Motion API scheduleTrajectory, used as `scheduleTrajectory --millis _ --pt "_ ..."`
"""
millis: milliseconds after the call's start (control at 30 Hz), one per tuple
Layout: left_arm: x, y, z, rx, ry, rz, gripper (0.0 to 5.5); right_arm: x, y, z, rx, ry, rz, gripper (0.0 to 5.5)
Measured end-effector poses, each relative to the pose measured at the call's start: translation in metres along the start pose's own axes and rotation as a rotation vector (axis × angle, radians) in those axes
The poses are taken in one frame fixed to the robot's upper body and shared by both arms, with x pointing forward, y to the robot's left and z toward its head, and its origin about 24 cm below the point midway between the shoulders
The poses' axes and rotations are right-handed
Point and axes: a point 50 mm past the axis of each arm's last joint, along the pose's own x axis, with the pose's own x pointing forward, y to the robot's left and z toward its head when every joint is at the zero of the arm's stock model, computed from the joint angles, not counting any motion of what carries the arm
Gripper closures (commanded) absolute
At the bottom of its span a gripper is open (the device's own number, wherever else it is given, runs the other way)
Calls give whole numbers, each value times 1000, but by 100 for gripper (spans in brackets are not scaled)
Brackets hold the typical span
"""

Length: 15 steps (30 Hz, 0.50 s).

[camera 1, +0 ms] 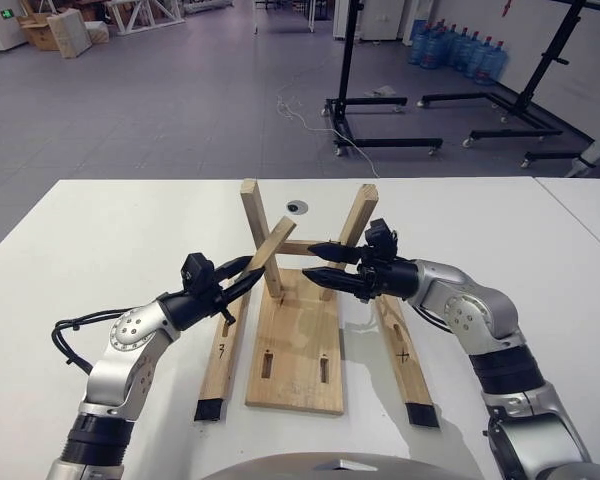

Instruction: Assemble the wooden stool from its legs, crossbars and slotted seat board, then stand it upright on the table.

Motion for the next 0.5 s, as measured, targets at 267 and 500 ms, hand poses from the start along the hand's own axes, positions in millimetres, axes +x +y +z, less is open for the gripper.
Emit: scheduleTrajectory --millis 267,500 --pt "6 -21 14 355 -44 81 422 15 10 13 331 -231 -83 180" --pt "17 -25 10 471 -42 86 422 32 15 19 393 -274 -96 242"
